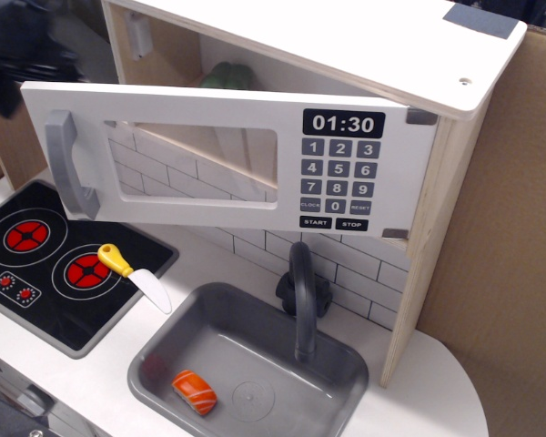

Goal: Open microwave

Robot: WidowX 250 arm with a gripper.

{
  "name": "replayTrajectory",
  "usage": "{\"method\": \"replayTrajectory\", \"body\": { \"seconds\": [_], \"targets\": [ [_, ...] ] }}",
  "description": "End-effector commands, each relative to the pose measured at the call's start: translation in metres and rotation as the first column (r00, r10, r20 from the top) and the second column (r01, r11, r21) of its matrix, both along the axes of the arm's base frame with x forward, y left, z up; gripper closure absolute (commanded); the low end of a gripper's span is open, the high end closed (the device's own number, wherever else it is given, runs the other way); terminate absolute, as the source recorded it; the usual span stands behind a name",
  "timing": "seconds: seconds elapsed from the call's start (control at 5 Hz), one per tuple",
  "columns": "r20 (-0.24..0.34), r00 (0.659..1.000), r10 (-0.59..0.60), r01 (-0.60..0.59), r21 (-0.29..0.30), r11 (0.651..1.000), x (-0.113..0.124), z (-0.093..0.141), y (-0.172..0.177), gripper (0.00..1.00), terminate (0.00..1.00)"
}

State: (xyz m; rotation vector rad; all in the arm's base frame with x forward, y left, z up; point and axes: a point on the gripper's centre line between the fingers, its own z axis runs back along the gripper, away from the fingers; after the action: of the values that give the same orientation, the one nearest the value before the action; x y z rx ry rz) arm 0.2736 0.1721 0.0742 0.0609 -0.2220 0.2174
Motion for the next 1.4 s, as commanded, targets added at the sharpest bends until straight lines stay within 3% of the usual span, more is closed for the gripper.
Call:
{"method": "replayTrajectory", "body": {
  "seconds": [0.0,0.4,0.8,1.0,1.2],
  "targets": [
    [0.038,0.995,-0.088,0.087,0.033,0.996,0.001,0.020,-0.040,0.00,0.00],
    [-0.010,0.979,-0.203,0.203,-0.003,0.979,-0.036,0.020,-0.083,0.00,0.00],
    [-0.068,0.967,-0.246,0.245,-0.021,0.969,-0.055,0.010,-0.129,0.00,0.00],
    [-0.066,0.970,-0.234,0.234,-0.008,0.972,-0.055,0.007,-0.143,0.00,0.00],
    [-0.002,0.990,-0.141,0.141,0.001,0.990,-0.034,0.013,-0.126,0.00,0.00]
  ]
}}
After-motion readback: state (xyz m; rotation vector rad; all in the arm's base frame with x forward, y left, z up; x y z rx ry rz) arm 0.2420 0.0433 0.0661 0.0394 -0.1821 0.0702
